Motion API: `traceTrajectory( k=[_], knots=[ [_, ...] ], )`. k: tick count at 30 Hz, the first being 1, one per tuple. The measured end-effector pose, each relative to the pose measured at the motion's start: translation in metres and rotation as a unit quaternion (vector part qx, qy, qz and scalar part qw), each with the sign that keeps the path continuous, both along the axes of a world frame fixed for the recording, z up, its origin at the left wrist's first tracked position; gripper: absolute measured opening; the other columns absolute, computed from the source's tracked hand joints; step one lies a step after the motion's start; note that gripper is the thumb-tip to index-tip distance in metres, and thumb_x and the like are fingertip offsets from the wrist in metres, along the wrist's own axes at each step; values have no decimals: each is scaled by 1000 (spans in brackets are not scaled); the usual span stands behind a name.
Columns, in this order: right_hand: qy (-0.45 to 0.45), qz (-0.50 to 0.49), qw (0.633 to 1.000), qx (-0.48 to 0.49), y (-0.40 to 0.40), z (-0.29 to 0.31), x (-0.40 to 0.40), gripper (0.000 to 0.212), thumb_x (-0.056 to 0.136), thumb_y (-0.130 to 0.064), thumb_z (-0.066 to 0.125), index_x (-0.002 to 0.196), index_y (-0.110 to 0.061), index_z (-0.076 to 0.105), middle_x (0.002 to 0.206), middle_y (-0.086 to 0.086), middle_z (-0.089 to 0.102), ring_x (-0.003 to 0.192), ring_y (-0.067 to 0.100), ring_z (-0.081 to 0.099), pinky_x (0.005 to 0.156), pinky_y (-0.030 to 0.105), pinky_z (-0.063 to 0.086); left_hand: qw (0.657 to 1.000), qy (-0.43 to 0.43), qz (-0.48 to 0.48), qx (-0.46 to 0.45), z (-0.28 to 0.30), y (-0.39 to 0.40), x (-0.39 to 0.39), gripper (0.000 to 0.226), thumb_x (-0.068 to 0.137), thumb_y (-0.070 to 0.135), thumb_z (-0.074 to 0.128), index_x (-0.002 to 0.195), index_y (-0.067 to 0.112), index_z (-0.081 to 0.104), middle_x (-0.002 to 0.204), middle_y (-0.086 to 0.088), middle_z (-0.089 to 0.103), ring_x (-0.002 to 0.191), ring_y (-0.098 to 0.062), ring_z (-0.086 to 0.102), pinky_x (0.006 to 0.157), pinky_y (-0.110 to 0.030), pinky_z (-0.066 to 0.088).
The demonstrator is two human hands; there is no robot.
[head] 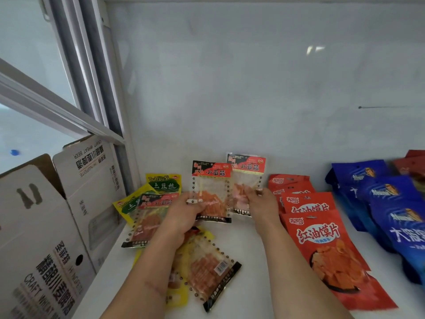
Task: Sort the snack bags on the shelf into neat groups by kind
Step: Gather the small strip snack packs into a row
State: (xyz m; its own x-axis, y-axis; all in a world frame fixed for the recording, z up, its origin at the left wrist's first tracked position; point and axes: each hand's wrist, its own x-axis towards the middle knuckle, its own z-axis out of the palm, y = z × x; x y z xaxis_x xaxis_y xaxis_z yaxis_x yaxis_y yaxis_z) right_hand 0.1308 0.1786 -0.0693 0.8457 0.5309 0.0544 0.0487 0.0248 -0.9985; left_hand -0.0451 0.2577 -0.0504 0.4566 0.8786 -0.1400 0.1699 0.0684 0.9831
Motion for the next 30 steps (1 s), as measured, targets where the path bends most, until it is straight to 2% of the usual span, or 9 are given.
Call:
traceTrajectory(
  k=[4, 7, 10, 17, 19, 21, 25, 28, 30],
  knots=[
    [-114, -11, 986, -125, 0, -8, 5, 23, 93, -27, 69, 74, -20, 58, 83, 4, 70, 78, 24, 68, 74, 40, 54, 1000, -6, 7, -5, -2, 4, -6, 32, 99, 12, 63, 131, 18, 62, 121, -5, 70, 103, -23, 69, 68, -34, 59],
    [-193, -35, 955, -223, 2, -8, 7, 19, 96, -26, 63, 86, -11, 58, 91, 8, 66, 81, 27, 62, 67, 32, 42, 1000, 19, 15, 5, -1, 4, -7, 16, 98, 12, 64, 112, 20, 68, 112, -5, 74, 101, -26, 70, 85, -45, 61],
    [-233, -53, 932, -271, 9, -12, 5, 21, 94, -28, 63, 91, -7, 65, 95, 11, 70, 84, 30, 67, 68, 35, 53, 998, 50, 18, 41, 2, 3, -7, 15, 96, 14, 68, 110, 18, 69, 110, -3, 74, 101, -24, 69, 91, -44, 57],
    [-239, -26, 924, -297, 6, -4, 10, 34, 104, -28, 46, 101, -1, 67, 105, 17, 69, 96, 33, 67, 74, 34, 52, 987, 119, -13, 104, 15, -13, 3, 20, 95, 16, 70, 100, -3, 65, 104, -17, 72, 79, -17, 66, 64, -28, 46],
    [-212, -5, 931, -297, 3, 2, 11, 41, 107, -22, 34, 109, 3, 65, 112, 20, 68, 104, 35, 65, 79, 34, 48, 980, 151, -34, 123, 14, -17, 11, 17, 95, 16, 70, 87, 6, 58, 92, -12, 63, 72, -16, 57, 61, -29, 41],
    [-188, -5, 935, -300, 3, 6, 12, 44, 108, -21, 27, 117, 4, 63, 119, 21, 66, 111, 36, 62, 82, 33, 46, 970, 188, -55, 143, 9, -21, 22, 21, 94, 20, 70, 83, 8, 57, 91, -9, 63, 79, -21, 58, 70, -32, 46],
    [-132, 11, 957, -258, -2, 10, 13, 75, 107, -51, 12, 96, -2, 67, 107, 21, 68, 102, 33, 63, 85, 35, 44, 945, 264, -72, 181, 1, -29, 39, 28, 93, 34, 68, 79, 11, 61, 86, -8, 68, 89, -31, 68, 89, -43, 54],
    [-150, 43, 945, -288, -3, 9, 16, 67, 108, -46, 17, 118, 1, 64, 113, 22, 68, 101, 32, 63, 79, 32, 42, 897, 364, -70, 239, -2, -33, 47, 25, 93, 45, 61, 85, 21, 63, 95, -2, 73, 100, -26, 68, 101, -41, 46],
    [-151, 47, 944, -290, -3, 6, 18, 57, 107, -45, 32, 112, 1, 66, 112, 19, 69, 93, 30, 61, 76, 31, 42, 872, 405, -65, 267, -8, -32, 50, 29, 92, 48, 58, 97, 22, 68, 101, -1, 74, 106, -25, 66, 105, -40, 40]
  ],
)
